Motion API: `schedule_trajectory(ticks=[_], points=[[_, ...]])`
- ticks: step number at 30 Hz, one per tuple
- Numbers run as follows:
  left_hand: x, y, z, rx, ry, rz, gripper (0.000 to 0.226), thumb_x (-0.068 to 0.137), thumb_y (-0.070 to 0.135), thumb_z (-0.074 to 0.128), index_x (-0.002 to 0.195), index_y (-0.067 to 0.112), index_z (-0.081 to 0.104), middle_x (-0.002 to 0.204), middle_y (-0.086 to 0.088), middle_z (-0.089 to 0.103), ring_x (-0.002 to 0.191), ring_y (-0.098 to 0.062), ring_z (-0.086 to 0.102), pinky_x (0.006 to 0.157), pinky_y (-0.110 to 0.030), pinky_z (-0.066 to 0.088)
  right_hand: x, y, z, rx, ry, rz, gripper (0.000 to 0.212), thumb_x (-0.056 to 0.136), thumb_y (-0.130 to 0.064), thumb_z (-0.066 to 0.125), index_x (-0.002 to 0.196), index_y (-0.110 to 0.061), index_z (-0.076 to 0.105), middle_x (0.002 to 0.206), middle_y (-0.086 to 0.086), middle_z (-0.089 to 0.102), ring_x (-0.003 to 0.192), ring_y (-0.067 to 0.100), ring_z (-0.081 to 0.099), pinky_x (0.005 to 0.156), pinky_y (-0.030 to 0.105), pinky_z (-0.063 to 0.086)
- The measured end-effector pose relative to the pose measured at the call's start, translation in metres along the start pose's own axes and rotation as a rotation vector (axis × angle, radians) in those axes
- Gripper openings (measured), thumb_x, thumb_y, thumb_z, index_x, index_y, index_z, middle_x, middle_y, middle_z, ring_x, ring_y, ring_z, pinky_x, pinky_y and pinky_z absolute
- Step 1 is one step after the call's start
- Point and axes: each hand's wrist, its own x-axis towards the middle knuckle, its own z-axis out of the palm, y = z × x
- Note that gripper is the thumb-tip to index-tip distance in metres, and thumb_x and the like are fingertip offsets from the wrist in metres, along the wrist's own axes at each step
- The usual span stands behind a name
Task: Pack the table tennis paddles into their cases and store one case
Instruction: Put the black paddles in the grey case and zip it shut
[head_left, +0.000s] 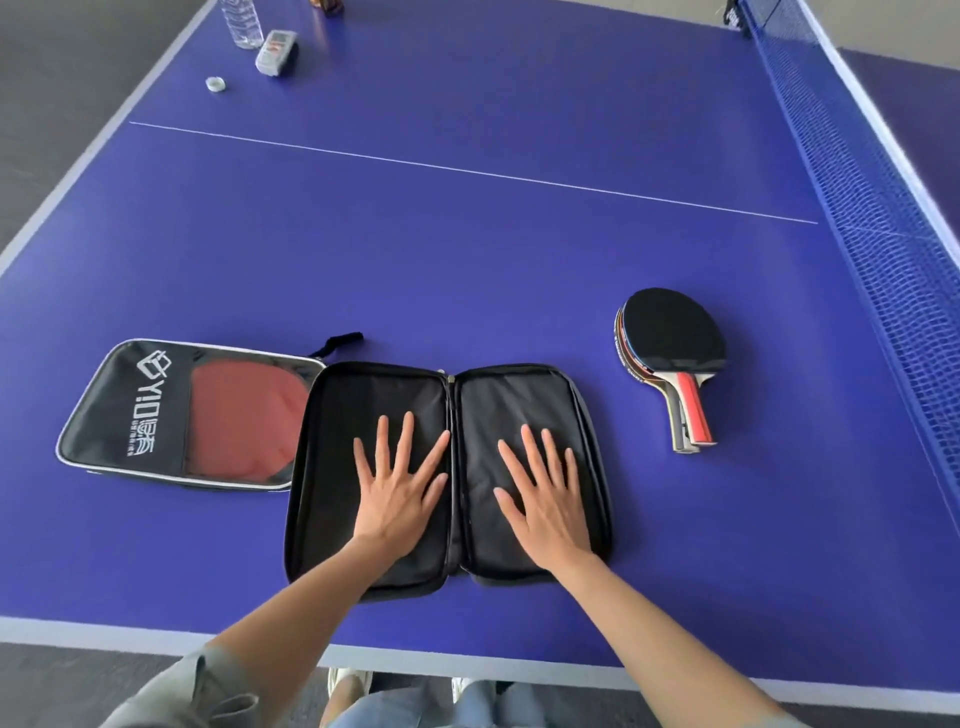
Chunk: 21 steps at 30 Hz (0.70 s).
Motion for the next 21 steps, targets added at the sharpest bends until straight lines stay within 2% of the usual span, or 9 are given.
schedule_trajectory(ticks=[2,6,8,10,14,18,19,21], points=[[0.004,0.002,0.001,-0.025,-0.004,-0.014,0.054,0.091,0.055,-0.004,0.144,0.045,-0.006,0.16,-0.008,-0.003,0.144,-0.038,-0.014,0.113,-0.064,-0.003,-0.001,-0.003,0.002,-0.011,0.025,0.025,0.06,0.096,-0.054,0.022,0.15,-0.032,0.008,0.16,0.003,0.009,0.147,0.029,0.007,0.116,0.053,0.016],[0.008,0.027,0.0,-0.108,0.002,-0.024,0.057,0.089,0.063,0.003,0.145,0.049,-0.001,0.159,-0.01,-0.003,0.143,-0.038,-0.019,0.109,-0.065,-0.01,-0.003,-0.009,-0.003,0.035,-0.015,0.052,0.059,0.096,-0.052,0.024,0.15,-0.032,0.009,0.16,0.003,0.008,0.147,0.029,0.006,0.117,0.055,0.012],[0.009,0.041,0.005,-0.08,-0.012,0.019,0.061,0.084,0.07,0.001,0.143,0.052,-0.003,0.16,-0.007,-0.007,0.141,-0.038,-0.023,0.107,-0.064,-0.014,0.001,-0.002,-0.009,0.155,-0.037,0.018,0.056,0.097,-0.047,0.03,0.149,-0.031,0.016,0.16,0.002,0.007,0.147,0.026,0.004,0.118,0.054,0.013],[0.013,0.048,0.007,-0.057,-0.009,0.017,0.064,0.082,0.073,0.0,0.143,0.053,-0.001,0.16,-0.007,-0.003,0.142,-0.04,-0.019,0.106,-0.065,-0.012,0.006,0.018,-0.022,0.318,0.04,0.053,0.054,0.096,-0.037,0.042,0.146,-0.023,0.029,0.158,0.006,0.015,0.146,0.025,0.013,0.117,0.049,0.019],[0.018,0.05,0.004,-0.029,-0.026,0.016,0.065,0.085,0.072,0.0,0.145,0.049,0.011,0.159,-0.01,0.012,0.143,-0.045,-0.001,0.108,-0.069,0.004,0.027,0.084,-0.055,0.251,0.288,0.294,0.064,0.084,-0.02,0.063,0.14,-0.004,0.036,0.153,0.019,0.024,0.143,0.034,0.019,0.117,0.047,0.021],[0.016,0.049,0.004,-0.017,-0.017,0.011,0.062,0.087,0.071,0.004,0.145,0.049,0.013,0.158,-0.01,0.017,0.144,-0.044,0.004,0.11,-0.067,0.009,0.052,0.137,-0.073,0.209,0.156,0.598,0.084,0.085,-0.025,0.066,0.144,0.005,0.014,0.153,0.023,0.018,0.144,0.037,0.014,0.118,0.042,0.019],[0.016,0.049,0.005,-0.014,-0.013,0.011,0.061,0.088,0.07,0.006,0.145,0.049,0.014,0.157,-0.01,0.018,0.144,-0.044,0.004,0.111,-0.066,0.009,0.056,0.143,-0.074,0.209,0.117,0.639,0.087,0.086,-0.026,0.066,0.144,0.007,0.011,0.153,0.024,0.02,0.143,0.037,0.016,0.117,0.041,0.021],[0.018,0.048,0.006,-0.014,-0.005,0.017,0.06,0.089,0.069,0.007,0.144,0.049,0.015,0.157,-0.01,0.018,0.144,-0.042,0.004,0.113,-0.064,0.008,0.064,0.148,-0.074,0.216,0.098,0.693,0.087,0.085,-0.025,0.067,0.144,0.008,0.012,0.146,0.025,0.033,0.136,0.038,0.03,0.111,0.041,0.033]])
